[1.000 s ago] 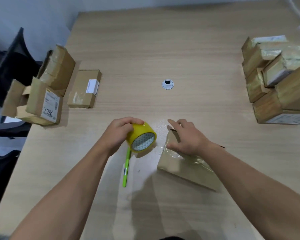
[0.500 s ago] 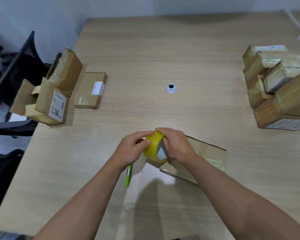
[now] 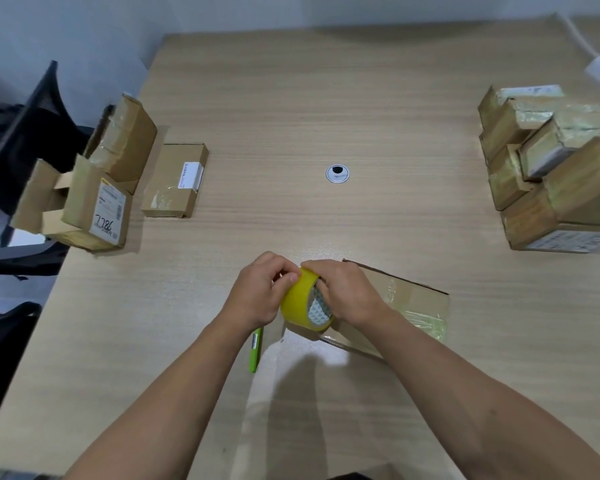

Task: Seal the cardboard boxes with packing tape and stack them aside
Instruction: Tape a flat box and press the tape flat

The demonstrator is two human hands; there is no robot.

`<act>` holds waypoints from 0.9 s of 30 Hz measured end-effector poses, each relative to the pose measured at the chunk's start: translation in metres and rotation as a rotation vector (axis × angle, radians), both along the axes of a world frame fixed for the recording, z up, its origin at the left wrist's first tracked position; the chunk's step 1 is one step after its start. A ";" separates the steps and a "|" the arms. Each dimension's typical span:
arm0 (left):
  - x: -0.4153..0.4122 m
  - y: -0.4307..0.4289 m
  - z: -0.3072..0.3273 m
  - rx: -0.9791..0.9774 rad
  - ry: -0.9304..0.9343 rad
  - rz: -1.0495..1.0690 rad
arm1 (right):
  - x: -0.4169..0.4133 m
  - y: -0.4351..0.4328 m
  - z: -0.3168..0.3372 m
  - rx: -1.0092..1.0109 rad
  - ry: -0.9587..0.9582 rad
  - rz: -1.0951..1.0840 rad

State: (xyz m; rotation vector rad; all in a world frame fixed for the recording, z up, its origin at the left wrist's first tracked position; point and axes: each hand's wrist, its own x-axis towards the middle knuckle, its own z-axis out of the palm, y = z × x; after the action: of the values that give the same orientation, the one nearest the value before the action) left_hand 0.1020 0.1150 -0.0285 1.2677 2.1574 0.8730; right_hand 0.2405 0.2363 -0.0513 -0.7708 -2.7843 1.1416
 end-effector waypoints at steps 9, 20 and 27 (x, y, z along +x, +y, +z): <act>0.000 0.002 0.006 -0.098 0.129 -0.097 | 0.001 -0.003 0.007 0.094 -0.070 0.030; -0.009 0.009 0.009 -0.122 0.210 -0.250 | 0.003 0.005 0.005 0.160 -0.021 0.105; -0.004 0.010 0.001 -0.138 0.316 -0.323 | 0.002 0.007 0.002 0.141 -0.024 0.092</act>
State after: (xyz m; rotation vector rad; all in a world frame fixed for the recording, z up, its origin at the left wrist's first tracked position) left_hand 0.0983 0.1251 -0.0271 1.7115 2.1108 0.4070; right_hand 0.2421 0.2437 -0.0494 -0.6543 -2.9095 0.9411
